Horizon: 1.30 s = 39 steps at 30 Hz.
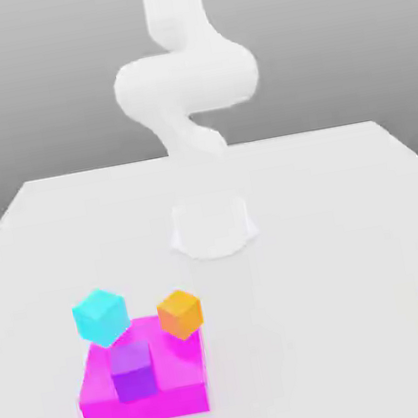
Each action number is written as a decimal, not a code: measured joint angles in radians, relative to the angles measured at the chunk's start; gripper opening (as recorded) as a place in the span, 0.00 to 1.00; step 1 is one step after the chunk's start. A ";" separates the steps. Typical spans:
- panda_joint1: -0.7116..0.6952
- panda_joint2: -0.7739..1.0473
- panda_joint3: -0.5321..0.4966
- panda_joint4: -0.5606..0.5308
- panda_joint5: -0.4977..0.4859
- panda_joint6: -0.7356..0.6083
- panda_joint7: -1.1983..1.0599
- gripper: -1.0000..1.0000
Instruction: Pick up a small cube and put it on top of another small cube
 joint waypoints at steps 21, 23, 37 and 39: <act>0.458 0.769 0.219 -0.192 -0.053 0.341 -0.496 0.50; 0.487 0.845 0.231 -0.209 -0.095 0.372 -0.516 0.50; 0.586 1.096 0.146 -0.186 -0.247 0.543 -0.447 0.00; 0.568 1.042 0.171 -0.197 -0.216 0.501 -0.470 0.00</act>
